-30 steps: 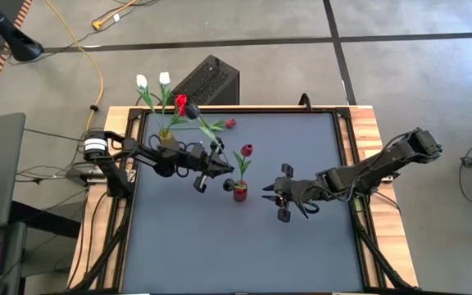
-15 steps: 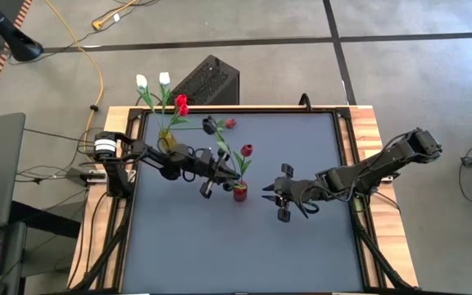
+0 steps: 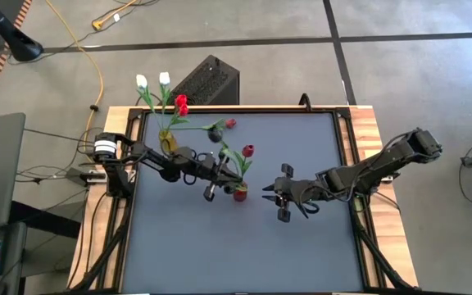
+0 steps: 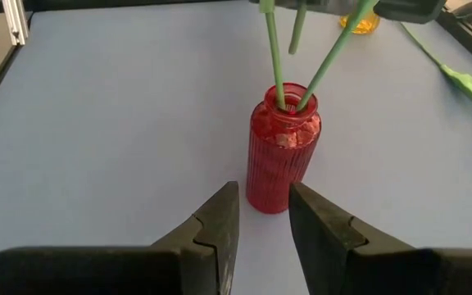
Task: Sort flowers into vase by color
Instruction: Put the black tulip into the red vase
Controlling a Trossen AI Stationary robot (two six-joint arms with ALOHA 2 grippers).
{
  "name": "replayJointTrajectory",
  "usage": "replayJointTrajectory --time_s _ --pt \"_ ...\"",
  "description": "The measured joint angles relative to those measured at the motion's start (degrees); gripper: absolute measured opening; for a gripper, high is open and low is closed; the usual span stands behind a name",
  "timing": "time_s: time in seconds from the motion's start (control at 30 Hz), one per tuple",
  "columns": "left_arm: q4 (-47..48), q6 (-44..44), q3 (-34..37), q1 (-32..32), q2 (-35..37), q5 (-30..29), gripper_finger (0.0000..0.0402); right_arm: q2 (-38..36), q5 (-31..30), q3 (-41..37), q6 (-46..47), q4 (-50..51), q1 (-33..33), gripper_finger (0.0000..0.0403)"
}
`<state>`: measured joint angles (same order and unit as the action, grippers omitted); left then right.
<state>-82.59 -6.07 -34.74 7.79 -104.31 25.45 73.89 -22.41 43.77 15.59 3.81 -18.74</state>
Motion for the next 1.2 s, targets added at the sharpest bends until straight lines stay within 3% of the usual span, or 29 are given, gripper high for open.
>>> replayJointTrajectory --time_s 0.9,1.2 --pt "5.0 4.4 0.0 0.3 0.0 -0.7 0.0000 0.0 0.3 0.3 0.5 -1.1 -0.3 0.0133" --pt "5.0 4.0 0.0 0.3 0.0 -0.4 0.0000 0.0 2.9 11.6 -10.8 -0.9 -0.3 0.0133"
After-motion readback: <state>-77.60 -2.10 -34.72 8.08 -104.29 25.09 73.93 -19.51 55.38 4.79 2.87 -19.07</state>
